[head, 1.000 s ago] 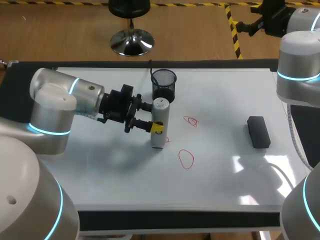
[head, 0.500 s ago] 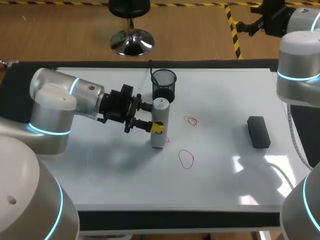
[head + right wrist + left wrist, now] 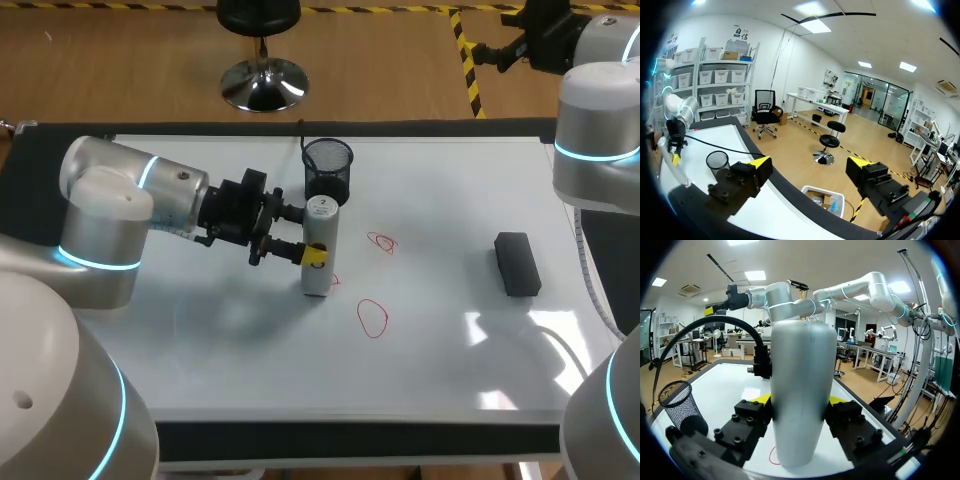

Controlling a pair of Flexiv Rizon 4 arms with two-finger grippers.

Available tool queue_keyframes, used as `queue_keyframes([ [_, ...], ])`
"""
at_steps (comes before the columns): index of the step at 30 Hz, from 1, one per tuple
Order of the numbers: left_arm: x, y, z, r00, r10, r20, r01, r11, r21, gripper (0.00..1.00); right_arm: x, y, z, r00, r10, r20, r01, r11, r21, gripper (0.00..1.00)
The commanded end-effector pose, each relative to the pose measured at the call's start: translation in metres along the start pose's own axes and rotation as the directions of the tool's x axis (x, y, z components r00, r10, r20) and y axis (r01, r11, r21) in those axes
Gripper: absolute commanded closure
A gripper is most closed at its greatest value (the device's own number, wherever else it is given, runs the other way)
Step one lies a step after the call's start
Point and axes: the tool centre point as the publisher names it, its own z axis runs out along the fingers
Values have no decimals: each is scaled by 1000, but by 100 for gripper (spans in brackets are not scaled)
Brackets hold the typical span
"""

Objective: Pick up the inspection probe, press it on each red-marked spot on the whiteboard one by one, put down the probe, pick up the eraser, and wipe off all the red marks.

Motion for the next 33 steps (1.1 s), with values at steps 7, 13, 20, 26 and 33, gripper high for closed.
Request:
queue_keyframes([
  [7, 3, 11, 3, 1000, -1, 2, 1, 1000, 2, 100, 1, 15, -5, 998, -20, -57, 18, 999, -28, 0],
  [13, 3, 11, 3, 1000, -1, 2, 1, 1000, 2, 100, -1, 43, -33, 964, -128, -234, 107, 989, -104, 0],
  [20, 3, 11, 3, 1000, -1, 2, 1, 1000, 2, 100, -14, 67, -83, 852, -291, -435, 342, 939, 41, 0],
  [26, 3, 11, 3, 1000, -1, 2, 1, 1000, 2, 100, -17, 71, -99, 804, -363, -472, 470, 873, 130, 0],
  [33, 3, 11, 3, 1000, -1, 2, 1, 1000, 2, 100, -17, 71, -99, 804, -363, -472, 470, 873, 130, 0],
])
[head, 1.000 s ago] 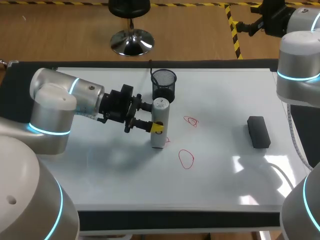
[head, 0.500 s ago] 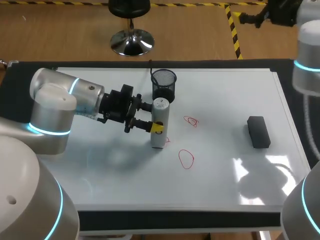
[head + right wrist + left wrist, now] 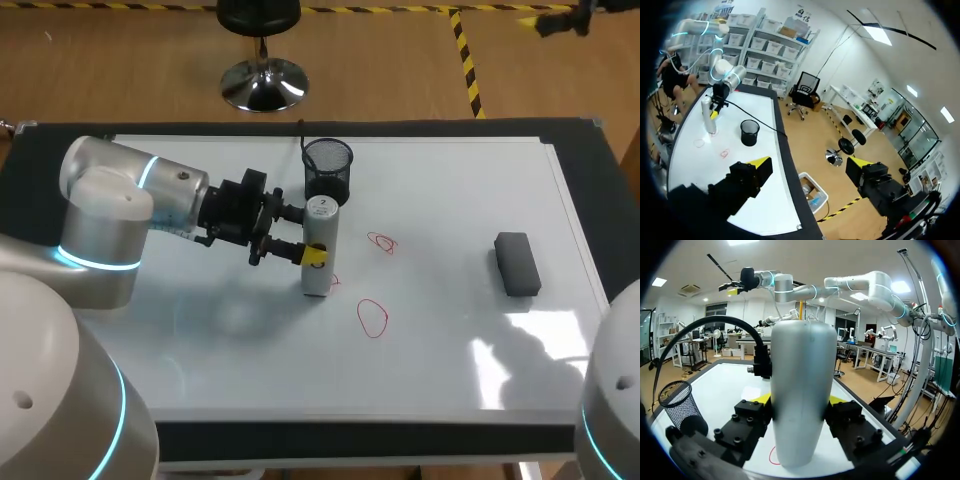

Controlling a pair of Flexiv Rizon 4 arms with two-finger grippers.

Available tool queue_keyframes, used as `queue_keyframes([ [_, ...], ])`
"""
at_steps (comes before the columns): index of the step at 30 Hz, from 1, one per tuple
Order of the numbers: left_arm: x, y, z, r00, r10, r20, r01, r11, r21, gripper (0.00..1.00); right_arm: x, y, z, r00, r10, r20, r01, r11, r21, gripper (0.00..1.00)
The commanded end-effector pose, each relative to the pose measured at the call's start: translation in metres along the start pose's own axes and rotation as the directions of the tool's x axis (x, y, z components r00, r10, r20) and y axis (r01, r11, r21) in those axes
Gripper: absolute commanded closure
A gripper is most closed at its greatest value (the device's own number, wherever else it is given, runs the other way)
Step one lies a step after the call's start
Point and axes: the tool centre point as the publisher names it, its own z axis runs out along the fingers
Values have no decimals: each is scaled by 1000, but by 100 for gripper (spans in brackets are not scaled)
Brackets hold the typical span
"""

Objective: Pick up the inspection probe, press it on each red-marked spot on the whiteboard one by one, put down the probe, pick up the eraser, and wipe off all the red marks.

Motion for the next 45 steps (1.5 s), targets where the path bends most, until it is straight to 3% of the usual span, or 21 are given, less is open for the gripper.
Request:
queue_keyframes([
  [1, 3, 11, 3, 1000, -1, 2, 1, 1000, 2, 100, -4, 4, -6, 986, 8, -168, 4, 997, 72, 0],
  [10, 3, 11, 3, 1000, -1, 2, 1, 1000, 2, 100, -4, 4, -6, 986, 8, -168, 4, 997, 72, 0],
  [12, 3, 11, 3, 1000, -1, 2, 1, 1000, 2, 100, -2, 6, -12, 985, 58, -159, -32, 986, 161, 0],
  [15, 3, 11, 3, 1000, -1, 2, 1, 1000, 2, 100, 1, 9, -27, 978, 175, -116, -131, 940, 316, 0],
  [17, 3, 11, 3, 1000, -1, 2, 1, 1000, 2, 100, 14, 7, -37, 966, 239, -100, -153, 837, 526, 0],
  [18, 3, 11, 3, 1000, -1, 2, 1, 1000, 2, 100, 21, 9, -44, 977, 203, -60, -127, 789, 601, 0],
  [45, 3, 11, 3, 1000, -1, 2, 1, 1000, 2, 100, 21, 9, -44, 977, 203, -60, -127, 789, 601, 0],
])
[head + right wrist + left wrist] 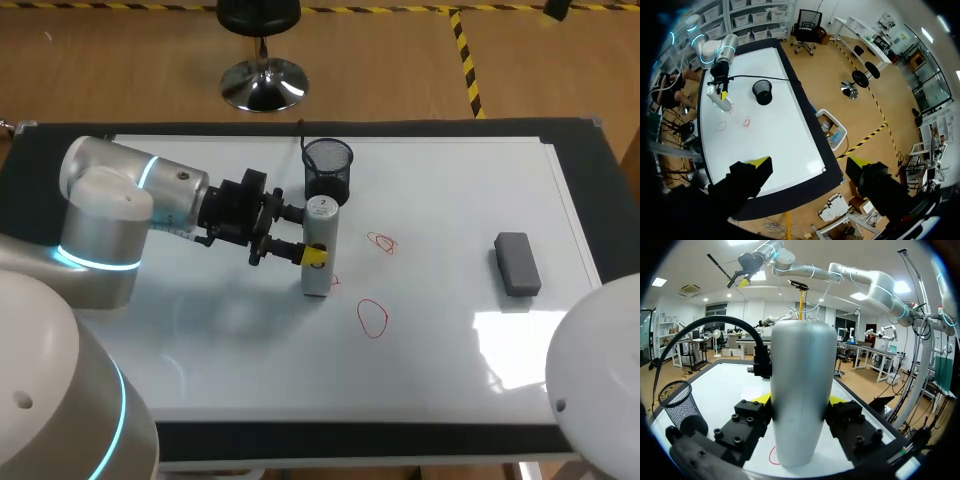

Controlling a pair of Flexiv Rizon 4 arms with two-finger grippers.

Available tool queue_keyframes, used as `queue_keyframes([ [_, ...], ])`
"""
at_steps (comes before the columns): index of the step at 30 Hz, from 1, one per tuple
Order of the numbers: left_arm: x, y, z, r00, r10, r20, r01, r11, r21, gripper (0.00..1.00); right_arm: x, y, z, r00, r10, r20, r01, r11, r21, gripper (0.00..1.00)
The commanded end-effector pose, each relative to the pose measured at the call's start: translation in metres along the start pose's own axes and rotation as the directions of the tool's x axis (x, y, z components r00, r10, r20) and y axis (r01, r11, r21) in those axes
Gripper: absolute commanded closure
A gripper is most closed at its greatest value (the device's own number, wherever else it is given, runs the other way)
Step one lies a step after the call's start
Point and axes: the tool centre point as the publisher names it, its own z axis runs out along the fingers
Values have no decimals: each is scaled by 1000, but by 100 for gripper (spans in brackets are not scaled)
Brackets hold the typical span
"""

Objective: Pick up the inspection probe, press it on each red-marked spot on the whiteboard one by one, put down the probe, pick up the eraser, and wipe off all the red marks.

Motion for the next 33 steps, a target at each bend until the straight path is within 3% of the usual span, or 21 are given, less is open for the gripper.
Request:
queue_keyframes([
  [1, 3, 11, 3, 1000, -1, 2, 1, 1000, 2, 100, -1, 1, -1, 1000, 0, -3, 0, 1000, 9, 0],
  [9, 3, 11, 3, 1000, -1, 2, 1, 1000, 2, 100, 12, -21, 0, 984, 134, 115, -145, 986, 88, 0],
  [17, 3, 11, 3, 1000, -1, 2, 1, 1000, 2, 100, 32, -46, -9, 945, 240, 224, -284, 939, 194, 0],
  [21, 3, 11, 3, 1000, -1, 2, 1, 1000, 2, 100, 42, -69, -17, 904, 379, 197, -417, 882, 219, 0],
  [23, 3, 11, 3, 1000, -1, 2, 1, 1000, 2, 100, 51, -82, -26, 871, 477, 116, -490, 860, 145, 0],
  [33, 3, 11, 3, 1000, -1, 2, 1, 1000, 2, 100, 51, -82, -26, 871, 477, 116, -490, 860, 145, 0],
])
